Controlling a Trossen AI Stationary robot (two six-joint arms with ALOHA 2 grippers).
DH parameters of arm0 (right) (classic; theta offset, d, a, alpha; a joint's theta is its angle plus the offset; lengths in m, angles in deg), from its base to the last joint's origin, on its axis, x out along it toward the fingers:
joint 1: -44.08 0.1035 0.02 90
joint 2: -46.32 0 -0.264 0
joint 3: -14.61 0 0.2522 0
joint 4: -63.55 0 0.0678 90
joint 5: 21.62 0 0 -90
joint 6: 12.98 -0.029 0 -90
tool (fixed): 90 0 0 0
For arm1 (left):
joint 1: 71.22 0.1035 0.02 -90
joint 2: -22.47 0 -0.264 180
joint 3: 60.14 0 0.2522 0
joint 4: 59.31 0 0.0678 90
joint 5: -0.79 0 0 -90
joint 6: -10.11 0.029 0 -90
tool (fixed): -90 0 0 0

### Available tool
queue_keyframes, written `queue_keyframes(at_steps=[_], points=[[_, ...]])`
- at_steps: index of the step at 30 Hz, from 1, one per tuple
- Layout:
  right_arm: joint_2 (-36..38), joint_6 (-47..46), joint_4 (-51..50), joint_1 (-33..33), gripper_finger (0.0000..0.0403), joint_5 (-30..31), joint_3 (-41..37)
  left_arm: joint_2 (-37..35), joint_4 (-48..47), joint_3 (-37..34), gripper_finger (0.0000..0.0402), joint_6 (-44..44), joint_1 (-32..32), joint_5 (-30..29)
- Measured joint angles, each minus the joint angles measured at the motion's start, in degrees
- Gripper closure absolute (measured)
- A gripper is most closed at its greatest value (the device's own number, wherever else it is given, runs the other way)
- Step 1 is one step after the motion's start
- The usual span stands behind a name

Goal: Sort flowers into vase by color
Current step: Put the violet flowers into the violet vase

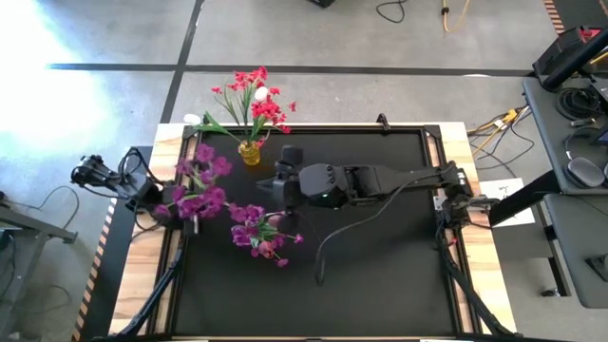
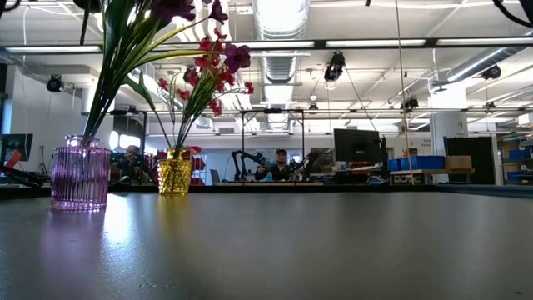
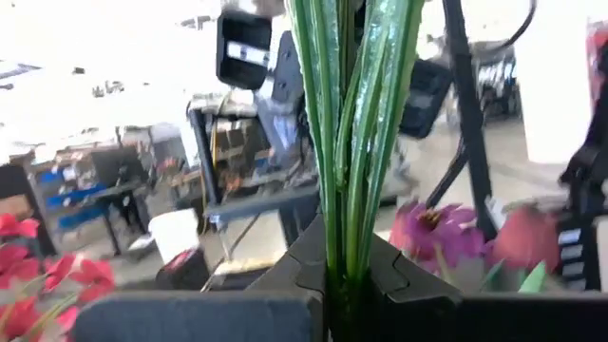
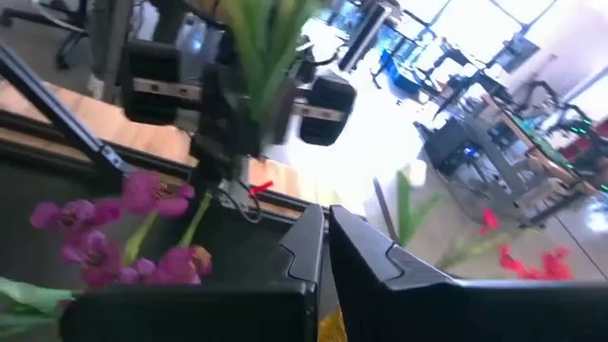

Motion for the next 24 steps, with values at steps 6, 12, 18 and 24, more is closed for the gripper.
queue_keyframes(at_steps=[6, 12, 18, 24], points=[[9.58, -2.02, 5.52, -0.09, 0.0392, 2.84, -13.28, -2.64, 10.32, -7.65, 0.0401, 0.18, 0.0, 3.36], [21.09, -3.54, 19.66, -0.01, 0.0392, 3.77, -33.66, -3.63, 17.28, -13.55, 0.0401, -0.93, 0.0, 3.37], [30.13, -4.0, 33.1, -0.07, 0.0392, 5.08, -49.24, -2.91, 26.06, -18.91, 0.0401, -2.48, 0.0, 5.38], [34.84, -4.95, 38.18, -0.07, 0.0392, 5.66, -56.34, -0.85, 30.87, -22.65, 0.0401, -5.92, -0.02, 6.03]])
